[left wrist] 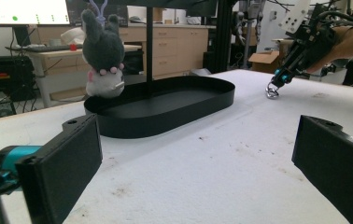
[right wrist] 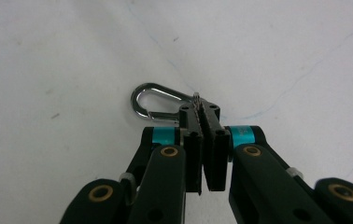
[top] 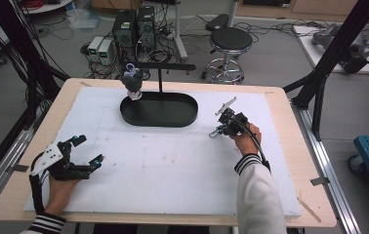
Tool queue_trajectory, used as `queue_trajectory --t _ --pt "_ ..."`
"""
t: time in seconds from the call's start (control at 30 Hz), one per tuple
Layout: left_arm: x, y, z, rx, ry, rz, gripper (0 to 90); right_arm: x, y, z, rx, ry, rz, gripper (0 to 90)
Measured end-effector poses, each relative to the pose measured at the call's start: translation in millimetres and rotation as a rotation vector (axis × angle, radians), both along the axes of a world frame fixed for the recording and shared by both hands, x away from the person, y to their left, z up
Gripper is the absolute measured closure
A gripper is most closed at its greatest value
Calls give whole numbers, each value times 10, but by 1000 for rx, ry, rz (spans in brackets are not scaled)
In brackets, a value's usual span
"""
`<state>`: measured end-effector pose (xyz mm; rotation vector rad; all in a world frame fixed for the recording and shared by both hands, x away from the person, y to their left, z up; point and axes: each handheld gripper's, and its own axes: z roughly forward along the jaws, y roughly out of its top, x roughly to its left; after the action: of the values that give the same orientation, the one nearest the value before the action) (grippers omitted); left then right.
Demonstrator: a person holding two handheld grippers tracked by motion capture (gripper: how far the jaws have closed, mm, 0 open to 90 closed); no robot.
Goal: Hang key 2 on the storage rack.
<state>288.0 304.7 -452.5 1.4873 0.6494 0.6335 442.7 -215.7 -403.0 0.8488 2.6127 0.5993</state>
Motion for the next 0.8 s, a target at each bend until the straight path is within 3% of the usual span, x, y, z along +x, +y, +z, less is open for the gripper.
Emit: queue_trajectory --t 0.37,0.63,0.8 --pt "-1 1 1 2 -2 -2 20 -40 -45 136 168 -33 -15 885" --pt "-2 0 0 1 -1 0 20 -78 -30 219 237 -67 3 885" --pt "-1 1 0 2 -3 -2 20 -94 -34 279 312 -96 19 885"
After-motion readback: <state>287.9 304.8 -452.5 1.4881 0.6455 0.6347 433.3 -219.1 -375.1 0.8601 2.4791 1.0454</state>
